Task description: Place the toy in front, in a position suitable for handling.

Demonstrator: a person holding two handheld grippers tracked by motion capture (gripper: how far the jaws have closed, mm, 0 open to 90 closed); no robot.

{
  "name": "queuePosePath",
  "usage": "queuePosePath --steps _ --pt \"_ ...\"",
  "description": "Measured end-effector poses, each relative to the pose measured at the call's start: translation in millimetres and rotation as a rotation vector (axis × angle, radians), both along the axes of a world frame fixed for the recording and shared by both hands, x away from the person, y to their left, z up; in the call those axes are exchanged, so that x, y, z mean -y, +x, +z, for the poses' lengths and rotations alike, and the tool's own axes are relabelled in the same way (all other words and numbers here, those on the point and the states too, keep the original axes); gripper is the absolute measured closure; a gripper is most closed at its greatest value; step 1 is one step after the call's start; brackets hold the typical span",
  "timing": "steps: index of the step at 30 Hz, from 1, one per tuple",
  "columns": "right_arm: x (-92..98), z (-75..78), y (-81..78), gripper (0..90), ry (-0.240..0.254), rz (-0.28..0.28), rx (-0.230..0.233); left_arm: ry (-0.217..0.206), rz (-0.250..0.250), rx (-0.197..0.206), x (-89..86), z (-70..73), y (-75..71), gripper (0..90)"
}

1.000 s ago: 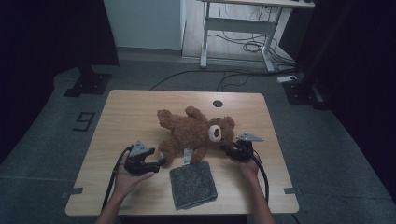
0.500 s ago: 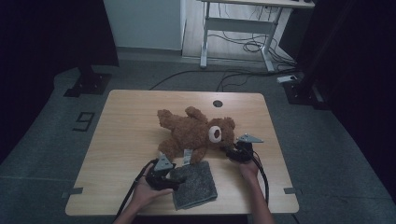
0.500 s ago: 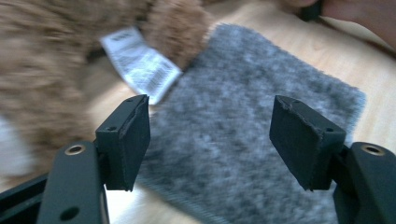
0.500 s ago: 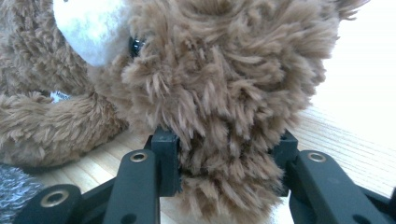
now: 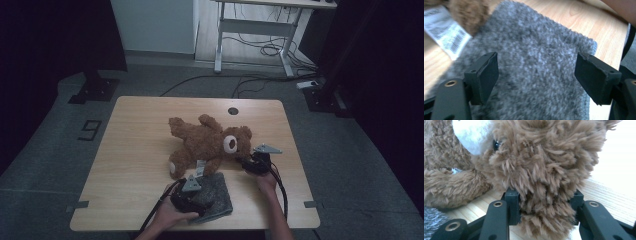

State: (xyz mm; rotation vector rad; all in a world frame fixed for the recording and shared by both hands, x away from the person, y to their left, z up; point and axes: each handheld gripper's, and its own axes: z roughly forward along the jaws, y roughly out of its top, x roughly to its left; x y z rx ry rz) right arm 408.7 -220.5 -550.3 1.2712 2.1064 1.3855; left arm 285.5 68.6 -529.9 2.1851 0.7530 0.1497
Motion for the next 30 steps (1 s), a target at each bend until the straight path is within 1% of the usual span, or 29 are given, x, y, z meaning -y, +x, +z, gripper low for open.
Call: queuePosePath --steps 3,4,7,8,9,10,11,12,16,18,21,24,26,27,28,29,30 --pt "0.0 0.0 -0.2 57.8 0.001 -0.001 -0.002 0.022 -0.010 -0.006 6.4 -4.9 -1.7 17.8" --pt "-0.1 0.0 -0.3 57.7 0.003 -0.002 -0.003 0.022 -0.010 -0.006 6.4 -4.9 -1.7 17.2" --pt "0.1 0.0 -0.2 57.5 0.005 -0.002 -0.005 0.068 -0.008 0.008 14.3 -11.2 -4.8 16.4" --pt "0.1 0.0 -0.2 57.5 0.005 -0.002 -0.005 0.068 -0.008 0.008 14.3 -11.2 -4.8 15.1" --pt "0.1 0.0 -0.1 57.4 0.007 -0.003 -0.007 0.095 -0.009 0.032 16.3 -15.2 -6.1 14.4" --pt "0.2 0.0 -0.1 57.4 0.006 -0.002 -0.007 0.095 -0.009 0.032 16.3 -15.2 -6.1 14.3" --pt "0.1 0.0 -0.1 57.4 0.006 -0.003 -0.006 0.112 -0.010 0.057 17.5 -16.8 -7.8 14.5" --pt "0.1 0.0 -0.2 57.4 0.005 -0.003 -0.006 0.119 -0.011 0.067 17.8 -17.2 -8.7 14.7" --pt "0.0 0.0 -0.3 57.4 0.004 -0.004 -0.005 0.123 -0.012 0.079 16.4 -17.5 -9.0 19.0" --pt "0.0 0.0 -0.4 57.3 0.004 -0.004 -0.005 0.111 -0.005 0.088 12.1 -17.6 -8.0 23.9" --pt "0.1 -0.1 -0.4 57.3 0.005 -0.004 -0.006 0.097 0.017 0.096 7.0 -17.2 -6.3 36.6" --pt "-0.1 0.0 -0.6 57.2 0.003 -0.005 -0.005 0.090 0.015 0.104 3.3 -16.9 -5.4 48.4" --pt "-0.2 0.1 -1.1 57.3 0.000 -0.004 -0.004 0.089 0.026 0.105 0.1 -16.1 -4.8 58.2" --pt "-0.4 -0.1 -1.5 57.2 0.001 -0.004 -0.001 0.087 0.026 0.101 -1.1 -15.6 -4.6 64.0" --pt "-0.4 -0.1 -1.5 57.2 0.001 -0.004 -0.001 0.087 0.026 0.101 -1.1 -15.6 -4.6 66.8" --pt "-0.4 0.0 -2.9 57.3 0.002 -0.002 -0.004 0.076 0.016 0.079 -5.1 -13.1 -3.3 69.2" --pt "-0.3 0.0 -3.5 57.3 0.001 -0.001 -0.005 0.063 0.010 0.066 -8.2 -10.8 -2.4 70.5"
